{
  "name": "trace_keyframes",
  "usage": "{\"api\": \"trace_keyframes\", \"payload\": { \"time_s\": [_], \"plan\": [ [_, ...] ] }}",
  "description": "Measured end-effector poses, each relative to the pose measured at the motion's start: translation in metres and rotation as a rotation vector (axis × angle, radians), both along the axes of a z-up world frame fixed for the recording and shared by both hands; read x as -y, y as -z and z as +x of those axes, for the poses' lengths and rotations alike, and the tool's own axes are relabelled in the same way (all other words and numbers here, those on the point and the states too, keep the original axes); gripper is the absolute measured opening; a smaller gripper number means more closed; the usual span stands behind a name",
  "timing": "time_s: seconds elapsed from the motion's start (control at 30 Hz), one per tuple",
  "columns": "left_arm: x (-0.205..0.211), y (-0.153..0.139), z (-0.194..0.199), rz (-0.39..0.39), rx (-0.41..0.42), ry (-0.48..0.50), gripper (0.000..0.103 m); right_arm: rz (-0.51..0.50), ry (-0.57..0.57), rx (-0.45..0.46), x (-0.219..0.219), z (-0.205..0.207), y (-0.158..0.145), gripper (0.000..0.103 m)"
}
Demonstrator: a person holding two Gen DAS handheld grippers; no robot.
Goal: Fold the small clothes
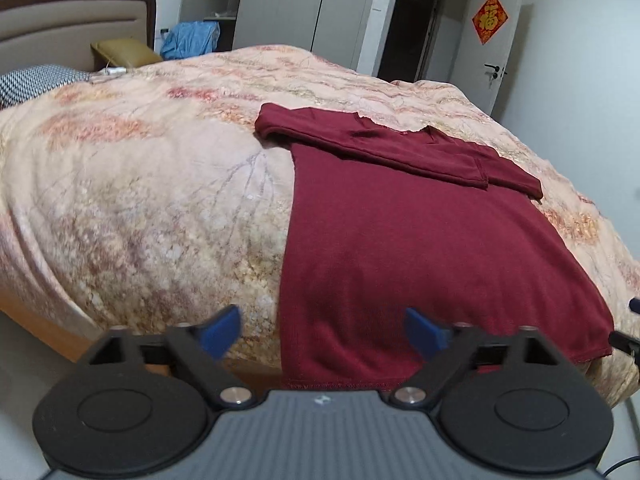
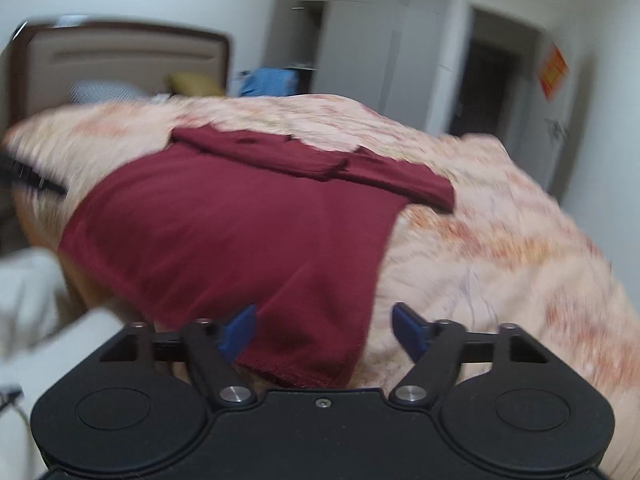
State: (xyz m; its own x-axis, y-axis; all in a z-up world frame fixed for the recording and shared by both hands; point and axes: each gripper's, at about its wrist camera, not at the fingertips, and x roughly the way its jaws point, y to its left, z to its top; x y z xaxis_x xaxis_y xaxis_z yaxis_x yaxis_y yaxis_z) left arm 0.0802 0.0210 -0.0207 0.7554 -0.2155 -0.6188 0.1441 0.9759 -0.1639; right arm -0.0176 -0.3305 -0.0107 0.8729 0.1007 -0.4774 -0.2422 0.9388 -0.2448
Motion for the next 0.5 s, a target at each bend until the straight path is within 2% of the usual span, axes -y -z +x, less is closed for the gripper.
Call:
{"api": "trace_keyframes", "payload": {
  "time_s": [0.07,0.17,0.3,0.4,0.5],
  "plan": [
    [0.003,0.0,0.0,0.015,0.004,0.014,0.101,-0.097,-0.062,0.017,-0.013,-0.002,0.006,0.09],
    [0.007,0.002,0.001,0.024,-0.003,0.018,0.102,-0.258,-0.148,0.015,-0.032,-0.001,0.021,0.09],
    [0.009,0.005,0.003,0.01,-0.017,0.025,0.103,-0.504,-0.187,0.007,-0.053,0.005,0.051,0.088],
    [0.01,0.007,0.003,0.015,-0.022,0.03,0.103,-0.614,-0.198,0.03,-0.057,0.011,0.068,0.083],
    [0.012,0.007,0.003,0.026,-0.022,0.033,0.103,-0.658,-0.207,0.08,-0.061,0.014,0.071,0.081]
  ]
}}
